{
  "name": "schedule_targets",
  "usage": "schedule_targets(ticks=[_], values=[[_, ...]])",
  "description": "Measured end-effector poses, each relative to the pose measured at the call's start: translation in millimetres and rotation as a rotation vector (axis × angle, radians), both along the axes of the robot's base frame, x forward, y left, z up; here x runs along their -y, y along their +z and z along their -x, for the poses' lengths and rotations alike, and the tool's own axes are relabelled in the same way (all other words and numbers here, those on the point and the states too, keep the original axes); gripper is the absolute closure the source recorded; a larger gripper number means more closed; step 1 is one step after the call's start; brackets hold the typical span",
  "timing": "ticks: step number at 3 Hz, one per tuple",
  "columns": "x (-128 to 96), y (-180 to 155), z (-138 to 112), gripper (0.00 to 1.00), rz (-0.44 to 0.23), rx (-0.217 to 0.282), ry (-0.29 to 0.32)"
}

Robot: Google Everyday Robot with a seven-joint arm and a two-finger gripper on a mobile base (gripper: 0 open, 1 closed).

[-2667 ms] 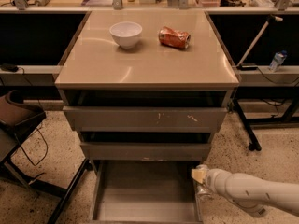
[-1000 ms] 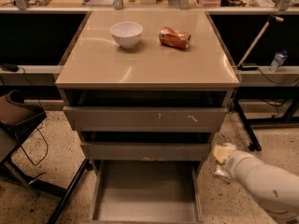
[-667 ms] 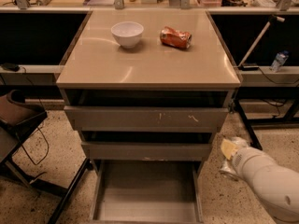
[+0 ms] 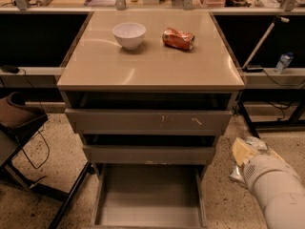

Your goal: Pick 7up can from bottom drawer and place on counter

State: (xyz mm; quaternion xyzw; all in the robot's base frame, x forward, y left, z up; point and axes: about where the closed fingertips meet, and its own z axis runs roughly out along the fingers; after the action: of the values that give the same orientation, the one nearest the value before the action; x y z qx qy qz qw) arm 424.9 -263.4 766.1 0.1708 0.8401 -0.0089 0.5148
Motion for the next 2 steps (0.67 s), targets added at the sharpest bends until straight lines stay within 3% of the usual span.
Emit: schedule_targets(ticks=[1,2], values=[[5.4,4.0,-7.2,1.0,0.026,0.011,-0.009],[19.0,53.9,-39.7,1.0,0.066,0.095,-0.059]])
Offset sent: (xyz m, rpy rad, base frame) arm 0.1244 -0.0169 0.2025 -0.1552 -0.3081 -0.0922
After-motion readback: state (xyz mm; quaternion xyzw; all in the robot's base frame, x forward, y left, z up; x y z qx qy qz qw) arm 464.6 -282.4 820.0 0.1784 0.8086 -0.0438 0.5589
